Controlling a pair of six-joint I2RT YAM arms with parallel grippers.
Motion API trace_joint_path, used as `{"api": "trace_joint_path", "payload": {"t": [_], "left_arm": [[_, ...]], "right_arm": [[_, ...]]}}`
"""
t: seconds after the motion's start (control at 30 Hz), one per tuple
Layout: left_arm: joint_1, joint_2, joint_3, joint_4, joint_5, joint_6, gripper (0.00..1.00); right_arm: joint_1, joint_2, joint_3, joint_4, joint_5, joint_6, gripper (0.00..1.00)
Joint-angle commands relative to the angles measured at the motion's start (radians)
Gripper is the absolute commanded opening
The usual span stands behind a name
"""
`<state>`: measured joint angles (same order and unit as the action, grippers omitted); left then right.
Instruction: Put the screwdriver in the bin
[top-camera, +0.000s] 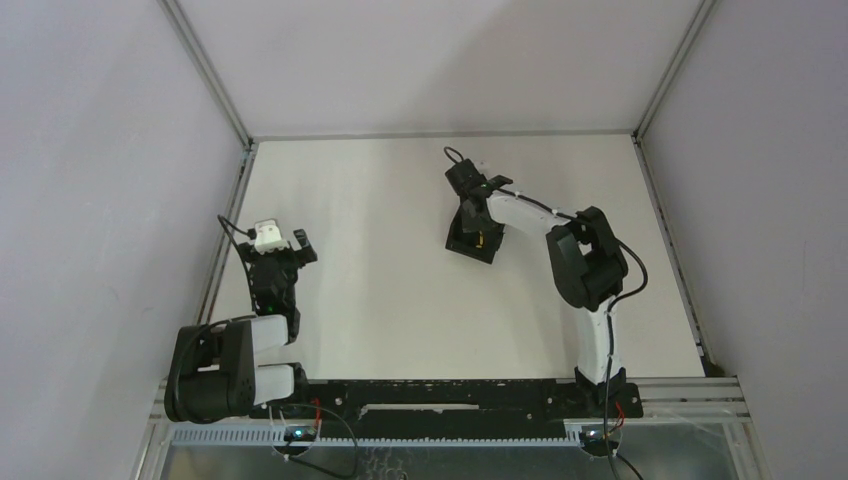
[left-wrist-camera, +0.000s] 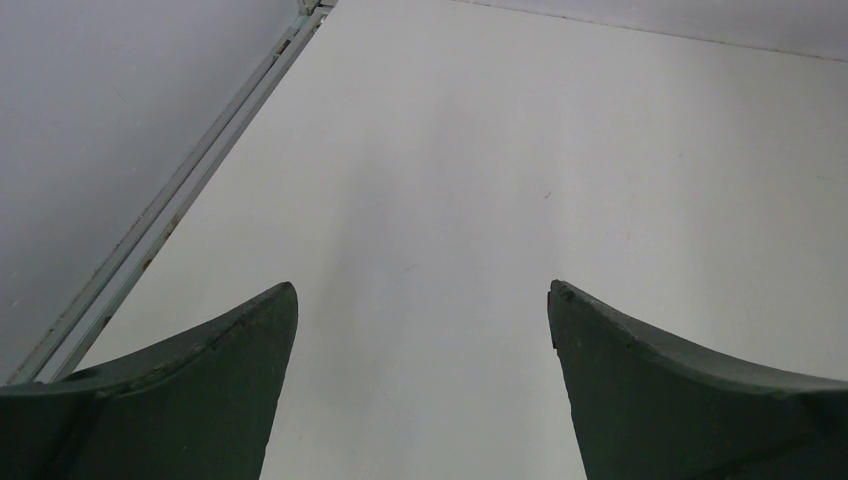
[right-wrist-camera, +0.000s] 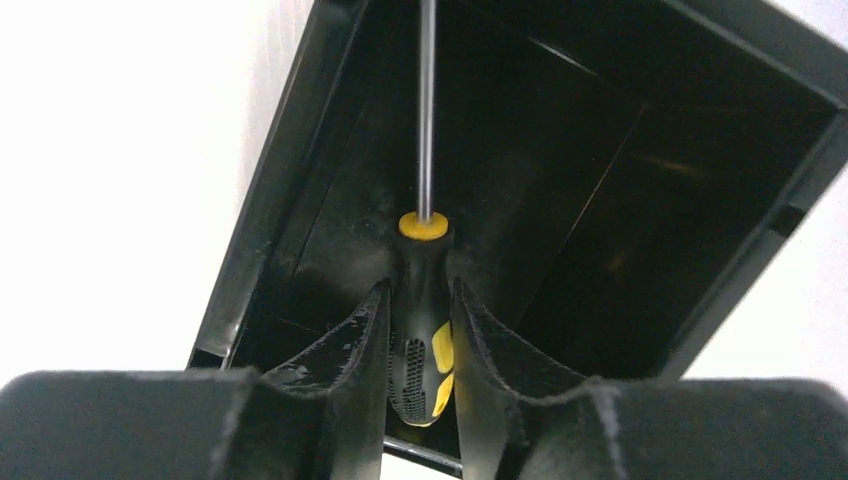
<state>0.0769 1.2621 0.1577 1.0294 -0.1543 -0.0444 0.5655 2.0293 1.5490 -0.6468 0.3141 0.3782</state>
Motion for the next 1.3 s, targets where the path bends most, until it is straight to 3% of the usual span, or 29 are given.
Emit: {"api": "trace_joint_path", "payload": {"t": [0.0,0.2,0.43,0.93,1.27], "left_arm": [[-0.007,-0.008,0.033,0.019,-0.007,0.016,1.0],[-0.007,-0.009,0.034,0.019,-0.008,0.015,1.0],[-0.006,-0.009,0.035,0.02,-0.007,0.015,1.0],[-0.007,-0.008,0.035,0.02,-0.007,0.015,1.0],[-0.007,-0.008,0.034,0.02,-0.007,0.015,1.0]], "right_arm": [[0.011,0.022,0.055,-0.025,0.033,0.024,0.39],[0.024,-0.055,0.074,-0.065,0.065,0.032,0.64],[0.036,-0.252,0.025,-0.048,0.073,0.027,0.85],[-0.212,-0.68,-0.525,0.133,0.125,-0.023,0.93],[-0.333,-0.859,-0.751,0.259,0.115,-0.047,0.92]]}}
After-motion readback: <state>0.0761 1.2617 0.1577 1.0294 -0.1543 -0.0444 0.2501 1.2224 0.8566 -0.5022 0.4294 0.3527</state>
